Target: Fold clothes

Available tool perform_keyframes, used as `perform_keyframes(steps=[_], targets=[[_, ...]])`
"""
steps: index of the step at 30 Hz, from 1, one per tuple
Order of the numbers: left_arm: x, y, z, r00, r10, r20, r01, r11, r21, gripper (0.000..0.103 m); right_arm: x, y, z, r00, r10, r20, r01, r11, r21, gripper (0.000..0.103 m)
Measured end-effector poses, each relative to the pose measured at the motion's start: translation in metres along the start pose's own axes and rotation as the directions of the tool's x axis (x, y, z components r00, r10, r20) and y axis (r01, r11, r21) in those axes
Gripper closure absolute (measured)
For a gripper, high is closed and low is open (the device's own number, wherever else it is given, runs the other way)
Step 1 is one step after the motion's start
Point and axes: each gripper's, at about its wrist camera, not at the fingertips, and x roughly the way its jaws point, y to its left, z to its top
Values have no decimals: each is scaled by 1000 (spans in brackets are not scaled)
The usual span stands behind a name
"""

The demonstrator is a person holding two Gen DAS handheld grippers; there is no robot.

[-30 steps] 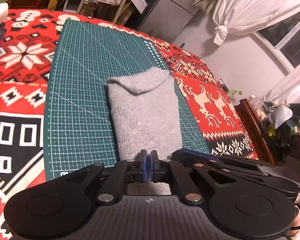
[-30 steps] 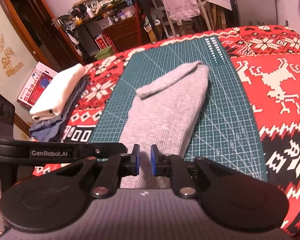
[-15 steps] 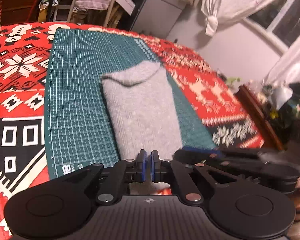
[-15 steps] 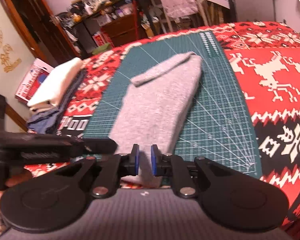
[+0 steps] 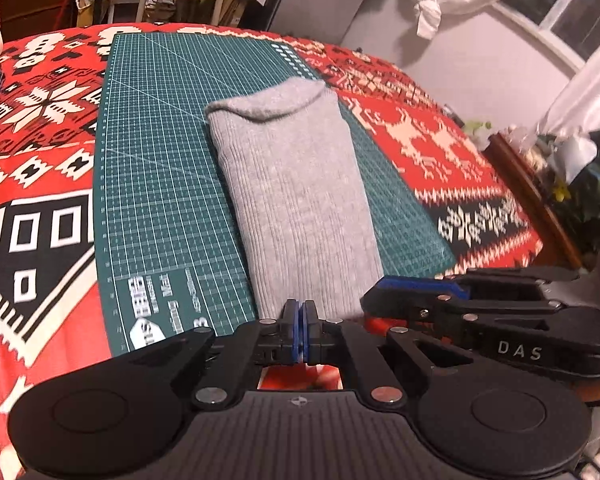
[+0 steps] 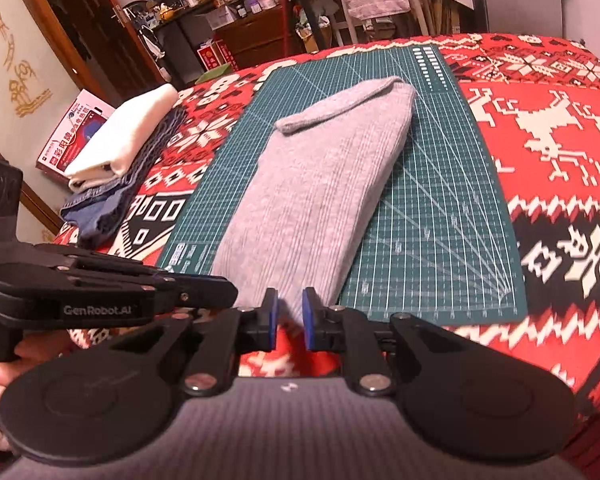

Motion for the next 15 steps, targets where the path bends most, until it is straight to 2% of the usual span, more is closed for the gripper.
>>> perform_keyframes(steps=[2,3,4,5,7,8,9,10,13,15], targets=[[-5,-4,-4,1000,3,-2,-3,1000,4,98,-5,0,-3,1000,-2,-6,2,1000,5,85],[-8,-5,-7,1000,2,0,-2,1000,2,97,-8,1,-3,1000,-10,-5,10,1000,3,72],[-12,-7,-9,1000,2,5,-2,1000,-3,93,-11,2,-4,1000,-21,0,21,1000,-3,63],[-16,-8,-11,1000,2,11,-2,1000,-8,89,-15,3,-4,1000,-30,7,30,999,-13,61],[-24,-13,-14,999,20,31,-20,1000,-7,65,-22,5,-3,999,-46,16,47,998,-30,51],[-26,-17,-14,998,43,43,-43,999,3,60,-25,6,-2,998,-55,20,56,998,-37,46],[-28,-20,-13,996,70,51,-71,997,17,51,-28,7,-1,998,-64,26,65,997,-44,36],[-29,-24,-13,993,101,57,-102,994,28,45,-31,7,0,996,-75,37,77,996,-51,28],[-30,-30,-11,981,179,75,-181,983,32,29,-41,7,4,994,-91,59,94,994,-63,13],[-32,-30,-11,975,203,85,-206,978,22,28,-47,4,6,994,-90,65,93,994,-59,9]])
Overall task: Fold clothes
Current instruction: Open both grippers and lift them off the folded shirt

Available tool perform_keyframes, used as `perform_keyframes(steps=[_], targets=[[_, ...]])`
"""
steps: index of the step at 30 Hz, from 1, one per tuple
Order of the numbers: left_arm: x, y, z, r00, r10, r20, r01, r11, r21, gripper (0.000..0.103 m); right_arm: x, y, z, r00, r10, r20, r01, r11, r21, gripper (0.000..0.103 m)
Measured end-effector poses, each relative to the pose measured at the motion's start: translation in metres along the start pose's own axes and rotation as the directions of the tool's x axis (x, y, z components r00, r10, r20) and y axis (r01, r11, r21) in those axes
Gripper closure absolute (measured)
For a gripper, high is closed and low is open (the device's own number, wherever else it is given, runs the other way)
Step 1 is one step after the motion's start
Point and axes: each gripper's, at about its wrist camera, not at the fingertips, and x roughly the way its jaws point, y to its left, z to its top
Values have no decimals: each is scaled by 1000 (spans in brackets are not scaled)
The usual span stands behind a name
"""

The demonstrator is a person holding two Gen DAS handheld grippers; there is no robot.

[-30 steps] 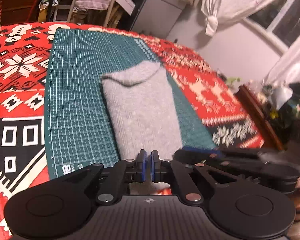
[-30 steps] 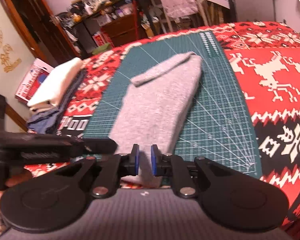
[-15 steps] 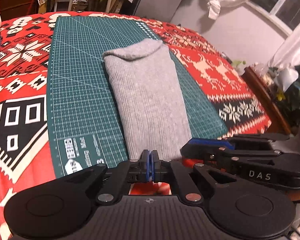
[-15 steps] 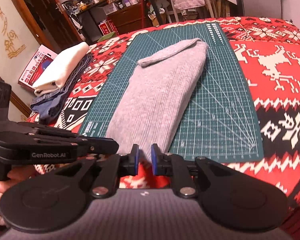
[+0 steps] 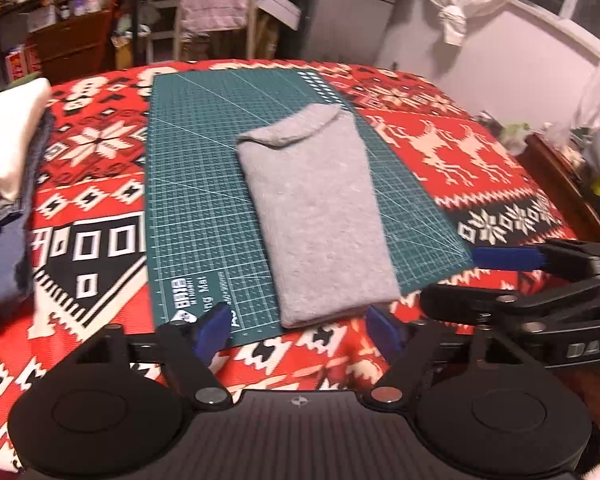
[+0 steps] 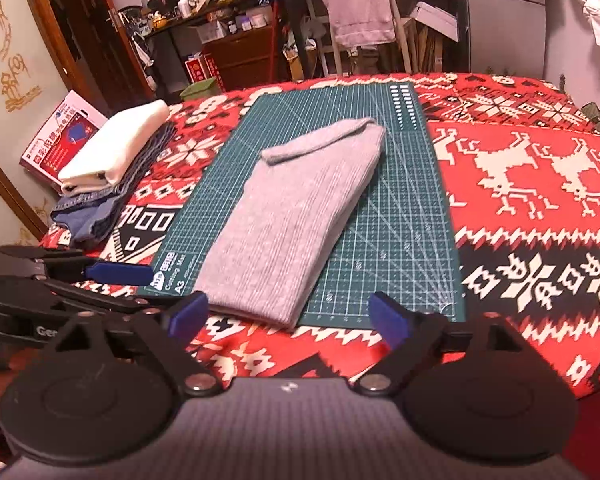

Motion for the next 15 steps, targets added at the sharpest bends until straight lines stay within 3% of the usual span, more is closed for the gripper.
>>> perform_keyframes(steps=[3,9,15], targets=[[-3,-2,1,999,41,16,-41,999,10,26,-7,-4,4,1000,-9,1,9,1000,-7,1],[-15,-10,3,980,166,106,-172,984,49,16,-12,-5,17,997,-79,-7,79,996,-45,1],[-23,-18,7,973,172,155,-187,978,92,8,-15,3,28,980,-197,19,198,976,-89,0]])
